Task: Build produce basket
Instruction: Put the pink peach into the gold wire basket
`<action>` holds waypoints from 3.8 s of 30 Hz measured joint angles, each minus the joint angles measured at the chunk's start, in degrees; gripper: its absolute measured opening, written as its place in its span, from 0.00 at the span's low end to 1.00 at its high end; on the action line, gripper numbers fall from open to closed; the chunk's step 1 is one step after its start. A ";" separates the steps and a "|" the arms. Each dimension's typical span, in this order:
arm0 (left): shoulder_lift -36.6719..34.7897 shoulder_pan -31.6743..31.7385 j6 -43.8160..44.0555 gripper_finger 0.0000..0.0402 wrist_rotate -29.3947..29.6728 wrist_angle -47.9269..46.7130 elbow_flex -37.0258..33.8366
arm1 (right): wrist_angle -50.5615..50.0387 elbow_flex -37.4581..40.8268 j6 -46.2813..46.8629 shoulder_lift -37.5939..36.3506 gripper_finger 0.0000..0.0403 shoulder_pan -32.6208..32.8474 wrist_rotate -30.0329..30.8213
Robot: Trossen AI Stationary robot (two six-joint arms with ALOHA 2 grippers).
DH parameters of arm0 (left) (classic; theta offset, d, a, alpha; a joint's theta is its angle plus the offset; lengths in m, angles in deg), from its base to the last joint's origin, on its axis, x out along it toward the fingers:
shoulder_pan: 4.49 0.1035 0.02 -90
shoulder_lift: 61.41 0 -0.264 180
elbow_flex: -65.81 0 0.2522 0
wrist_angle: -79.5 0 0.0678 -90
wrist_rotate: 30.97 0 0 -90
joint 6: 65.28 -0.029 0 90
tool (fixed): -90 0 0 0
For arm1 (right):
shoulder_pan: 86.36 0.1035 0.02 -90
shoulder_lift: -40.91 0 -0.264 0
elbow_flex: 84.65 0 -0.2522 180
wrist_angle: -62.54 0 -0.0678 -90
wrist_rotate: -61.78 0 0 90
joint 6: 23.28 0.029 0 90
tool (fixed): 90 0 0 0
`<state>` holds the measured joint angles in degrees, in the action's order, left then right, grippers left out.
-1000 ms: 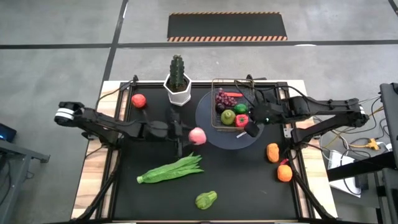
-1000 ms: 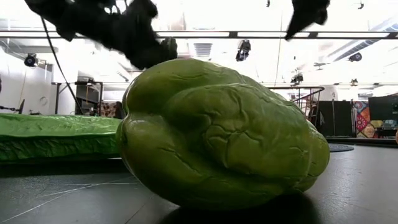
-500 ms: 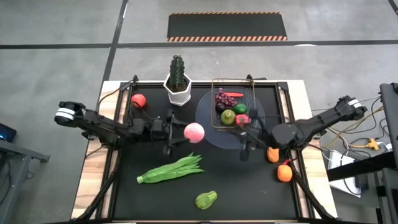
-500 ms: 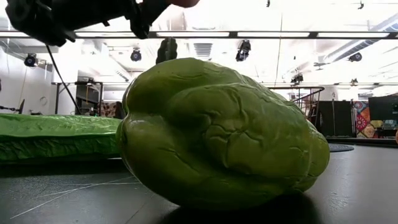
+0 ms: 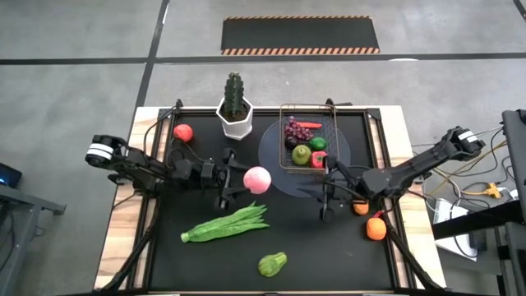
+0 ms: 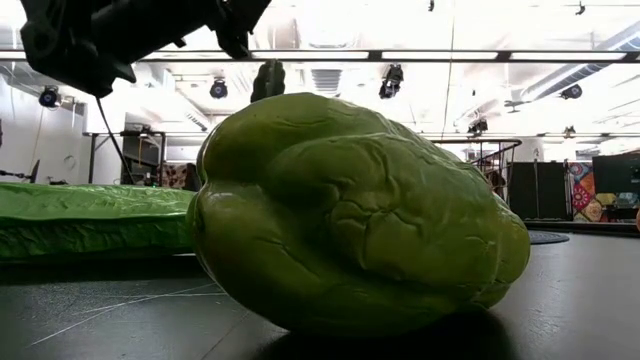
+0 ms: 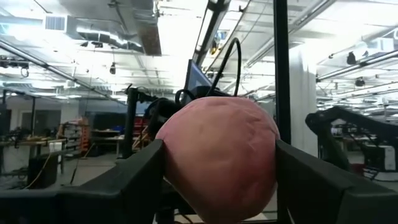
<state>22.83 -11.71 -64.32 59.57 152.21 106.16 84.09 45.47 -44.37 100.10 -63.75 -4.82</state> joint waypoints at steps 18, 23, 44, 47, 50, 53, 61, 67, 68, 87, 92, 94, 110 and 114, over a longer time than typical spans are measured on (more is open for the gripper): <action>0.49 0.00 -1.37 0.64 0.11 0.01 4.00 | 22.72 0.03 -3.08 12.96 0.82 -2.97 0.66; 2.92 -0.02 -1.30 0.64 0.22 0.48 5.86 | 27.09 -0.85 -3.60 16.77 0.88 -5.33 -3.09; 8.24 0.00 -1.19 0.64 0.02 3.23 9.70 | 26.53 -7.13 -8.00 21.26 0.70 -6.12 -0.46; 8.24 0.00 -1.15 0.64 -0.02 3.47 9.70 | 26.54 -7.67 -8.50 21.60 0.67 -6.12 -0.43; 8.22 0.01 0.21 0.64 0.02 3.44 9.70 | 26.55 -7.78 -8.32 21.67 0.63 -6.12 -0.22; 8.20 0.13 1.23 0.64 0.09 3.31 9.70 | 26.44 -7.78 -7.99 21.67 0.62 -6.12 -0.07; 8.13 0.08 2.99 0.80 3.01 1.37 9.60 | 24.21 -7.76 -7.01 21.06 0.61 -6.14 0.66; 7.29 0.80 -0.37 0.89 4.77 -0.47 7.95 | 14.20 -7.76 -2.61 16.59 0.61 -6.04 4.65; 6.97 0.98 -0.81 0.90 4.82 -0.90 7.25 | 12.08 -7.76 -0.66 15.39 0.61 -6.12 5.10; 2.85 3.02 -1.35 0.90 5.99 -0.53 -0.39 | -68.40 -20.44 50.09 2.19 0.61 -18.67 17.13; 2.82 3.02 -1.30 0.90 5.99 -0.55 -0.37 | -79.20 -22.09 54.40 5.95 0.61 -28.05 16.05; 2.82 3.02 -1.28 0.90 5.99 -0.49 -0.38 | -79.94 -22.62 53.78 7.83 0.61 -31.77 14.57; 2.82 2.99 0.94 0.90 5.96 -0.50 -0.79 | -80.11 -32.34 41.10 27.81 0.68 -45.92 7.93; 2.82 2.99 1.74 0.90 5.95 -0.49 -0.79 | -80.70 -34.62 40.47 31.80 0.76 -45.92 8.05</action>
<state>25.66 -8.72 -62.58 65.51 151.73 105.37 3.39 10.85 -3.90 131.90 -109.67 3.22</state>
